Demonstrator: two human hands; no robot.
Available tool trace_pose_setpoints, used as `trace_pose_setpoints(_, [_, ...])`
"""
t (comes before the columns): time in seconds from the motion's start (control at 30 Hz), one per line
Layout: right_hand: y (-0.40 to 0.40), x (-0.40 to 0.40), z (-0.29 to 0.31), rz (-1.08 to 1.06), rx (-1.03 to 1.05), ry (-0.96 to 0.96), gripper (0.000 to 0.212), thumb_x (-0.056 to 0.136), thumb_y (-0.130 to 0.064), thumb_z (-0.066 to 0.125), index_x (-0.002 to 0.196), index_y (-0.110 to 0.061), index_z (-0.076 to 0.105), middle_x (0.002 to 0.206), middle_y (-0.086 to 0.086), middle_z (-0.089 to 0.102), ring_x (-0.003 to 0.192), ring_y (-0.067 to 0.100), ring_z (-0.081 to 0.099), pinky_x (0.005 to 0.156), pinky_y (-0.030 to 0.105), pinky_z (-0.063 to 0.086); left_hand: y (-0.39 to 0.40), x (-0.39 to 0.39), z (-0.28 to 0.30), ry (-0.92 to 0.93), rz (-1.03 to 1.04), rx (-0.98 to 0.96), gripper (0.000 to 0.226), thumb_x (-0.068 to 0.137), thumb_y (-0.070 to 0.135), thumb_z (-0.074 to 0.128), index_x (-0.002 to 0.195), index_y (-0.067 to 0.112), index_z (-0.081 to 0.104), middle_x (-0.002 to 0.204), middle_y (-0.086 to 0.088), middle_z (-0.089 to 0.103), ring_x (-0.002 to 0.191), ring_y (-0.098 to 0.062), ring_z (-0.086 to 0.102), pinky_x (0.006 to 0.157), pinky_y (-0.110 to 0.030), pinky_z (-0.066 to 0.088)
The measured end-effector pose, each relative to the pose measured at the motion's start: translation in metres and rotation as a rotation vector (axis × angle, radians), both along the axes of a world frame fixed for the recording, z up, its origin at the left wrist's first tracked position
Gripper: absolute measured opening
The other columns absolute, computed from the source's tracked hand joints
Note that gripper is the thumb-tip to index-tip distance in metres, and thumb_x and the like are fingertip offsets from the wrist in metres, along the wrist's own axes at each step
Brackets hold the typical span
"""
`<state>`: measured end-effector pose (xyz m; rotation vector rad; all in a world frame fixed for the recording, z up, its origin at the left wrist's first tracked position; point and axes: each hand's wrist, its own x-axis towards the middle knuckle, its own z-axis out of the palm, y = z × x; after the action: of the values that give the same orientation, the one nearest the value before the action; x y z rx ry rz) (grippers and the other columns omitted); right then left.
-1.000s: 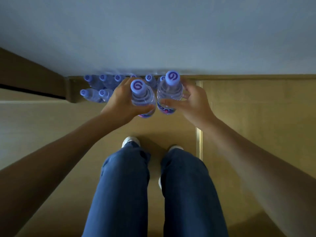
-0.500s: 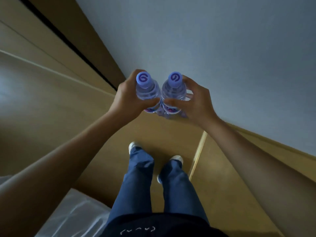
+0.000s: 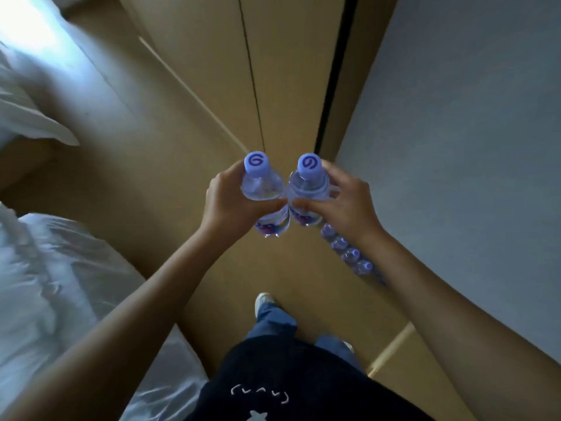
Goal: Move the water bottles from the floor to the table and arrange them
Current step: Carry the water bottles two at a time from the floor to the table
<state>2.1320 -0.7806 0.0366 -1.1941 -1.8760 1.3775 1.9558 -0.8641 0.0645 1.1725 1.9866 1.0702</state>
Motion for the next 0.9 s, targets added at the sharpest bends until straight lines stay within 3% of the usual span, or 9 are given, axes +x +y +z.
trace_pose_setpoints(0.1, [0.003, -0.066, 0.001, 0.094, 0.008, 0.008, 0.061, 0.065, -0.030, 0.088, 0.120, -0.024, 0.065, 0.100, -0.012, 0.074, 0.095, 0.004, 0.069, 0.089, 0.043, 0.055, -0.012, -0.059, 0.004, 0.036, 0.052, -0.017, 0.035, 0.057, 0.042, 0.079, 0.084, 0.028, 0.064, 0.076, 0.007, 0.069, 0.072, -0.013, 0.065, 0.070, -0.034, 0.056])
trace_pose_setpoints(0.23, [0.013, -0.147, 0.002, 0.185, 0.000, 0.002, 0.064, 0.064, -0.030, 0.089, 0.122, -0.022, 0.065, 0.104, -0.016, 0.071, 0.099, -0.004, 0.065, 0.091, 0.037, 0.055, -0.019, -0.130, 0.006, 0.062, 0.131, -0.005, 0.036, 0.058, 0.051, 0.074, 0.082, 0.027, 0.063, 0.072, 0.009, 0.066, 0.066, -0.008, 0.060, 0.069, -0.036, 0.054])
trace_pose_setpoints(0.33, [0.030, -0.204, 0.003, 0.265, -0.004, -0.004, 0.061, 0.064, -0.028, 0.090, 0.120, -0.021, 0.067, 0.102, -0.011, 0.074, 0.096, 0.000, 0.067, 0.088, 0.039, 0.056, -0.017, -0.182, 0.002, 0.072, 0.199, 0.023, 0.037, 0.059, 0.048, 0.078, 0.085, 0.025, 0.064, 0.077, 0.005, 0.068, 0.073, -0.016, 0.065, 0.071, -0.044, 0.054])
trace_pose_setpoints(0.63, [0.137, -0.390, -0.003, 0.440, 0.033, 0.001, 0.054, 0.065, -0.027, 0.089, 0.115, -0.023, 0.070, 0.094, -0.011, 0.075, 0.086, -0.002, 0.067, 0.082, 0.035, 0.059, 0.061, -0.345, -0.020, 0.082, 0.383, 0.070, 0.041, 0.058, 0.041, 0.081, 0.090, 0.021, 0.066, 0.082, 0.002, 0.070, 0.078, -0.023, 0.067, 0.071, -0.046, 0.054])
trace_pose_setpoints(0.9, [0.258, -0.568, 0.021, 0.590, 0.101, -0.013, 0.056, 0.067, -0.027, 0.087, 0.119, -0.026, 0.067, 0.094, -0.019, 0.071, 0.088, -0.008, 0.063, 0.083, 0.031, 0.057, 0.164, -0.501, 0.004, 0.063, 0.507, 0.151, 0.044, 0.059, 0.026, 0.083, 0.098, 0.016, 0.065, 0.086, 0.000, 0.069, 0.081, -0.023, 0.066, 0.075, -0.047, 0.054])
